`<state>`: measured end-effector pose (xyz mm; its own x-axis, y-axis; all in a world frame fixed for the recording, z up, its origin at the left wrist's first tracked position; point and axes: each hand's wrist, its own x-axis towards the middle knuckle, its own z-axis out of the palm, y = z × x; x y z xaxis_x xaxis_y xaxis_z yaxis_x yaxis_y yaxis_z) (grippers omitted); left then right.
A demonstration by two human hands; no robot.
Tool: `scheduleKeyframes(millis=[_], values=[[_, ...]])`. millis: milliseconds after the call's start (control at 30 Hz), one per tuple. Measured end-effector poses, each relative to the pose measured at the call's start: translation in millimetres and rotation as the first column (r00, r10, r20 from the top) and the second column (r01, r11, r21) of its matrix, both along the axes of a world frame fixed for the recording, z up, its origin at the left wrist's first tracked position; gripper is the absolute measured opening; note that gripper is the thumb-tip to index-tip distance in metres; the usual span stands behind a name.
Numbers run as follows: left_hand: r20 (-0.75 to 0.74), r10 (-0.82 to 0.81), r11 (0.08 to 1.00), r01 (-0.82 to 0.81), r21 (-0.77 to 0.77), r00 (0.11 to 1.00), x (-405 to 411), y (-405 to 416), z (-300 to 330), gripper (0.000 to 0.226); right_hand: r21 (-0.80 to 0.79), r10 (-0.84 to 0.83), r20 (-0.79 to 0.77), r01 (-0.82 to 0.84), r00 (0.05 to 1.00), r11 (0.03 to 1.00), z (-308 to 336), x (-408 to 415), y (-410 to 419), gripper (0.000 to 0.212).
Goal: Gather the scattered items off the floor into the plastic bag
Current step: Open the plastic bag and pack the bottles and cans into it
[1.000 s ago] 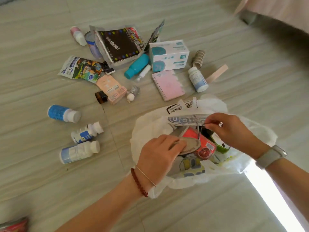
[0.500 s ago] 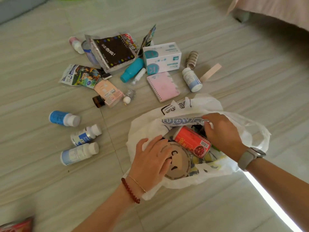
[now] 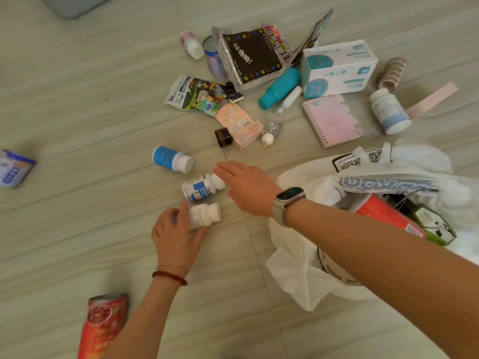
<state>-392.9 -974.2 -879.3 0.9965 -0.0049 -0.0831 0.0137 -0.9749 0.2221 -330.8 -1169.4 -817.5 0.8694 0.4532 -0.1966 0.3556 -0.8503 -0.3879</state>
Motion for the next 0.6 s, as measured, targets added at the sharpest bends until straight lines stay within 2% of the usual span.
scheduleKeyframes(millis=[133, 233, 300, 433, 500, 600], values=[[-0.008, 0.028, 0.995, -0.029, -0.096, 1.000, -6, 6, -1, 0.055, -0.007, -0.024, -0.157, 0.023, 0.987, 1.000, -30, 17, 34, 0.057], [-0.111, 0.066, 0.974, -0.088, -0.210, 0.992, -12, 17, 0, 0.051, -0.003, -0.136, -0.132, 0.137, 0.982, 0.991, -47, 13, 40, 0.056], [-0.124, 0.132, 0.941, -0.164, -0.295, 0.983, -19, 26, 1, 0.051, -0.007, -0.187, -0.118, 0.188, 0.975, 0.982, -53, 10, 39, 0.057], [-0.060, 0.396, 0.771, -0.367, -0.521, 0.916, -30, 24, 22, 0.047, 0.173, -0.186, -0.171, 0.215, 0.968, 0.961, -43, 2, 31, 0.054], [-0.008, 0.457, 0.700, -0.365, -0.614, 0.890, -26, 17, 36, 0.048, 0.302, -0.201, -0.158, 0.241, 0.967, 0.922, -24, -3, 22, 0.052], [0.006, 0.423, 0.601, -0.276, -0.750, 0.906, -13, -5, 62, 0.049, 0.454, -0.235, -0.122, 0.264, 0.964, 0.851, 10, -13, -6, 0.051]])
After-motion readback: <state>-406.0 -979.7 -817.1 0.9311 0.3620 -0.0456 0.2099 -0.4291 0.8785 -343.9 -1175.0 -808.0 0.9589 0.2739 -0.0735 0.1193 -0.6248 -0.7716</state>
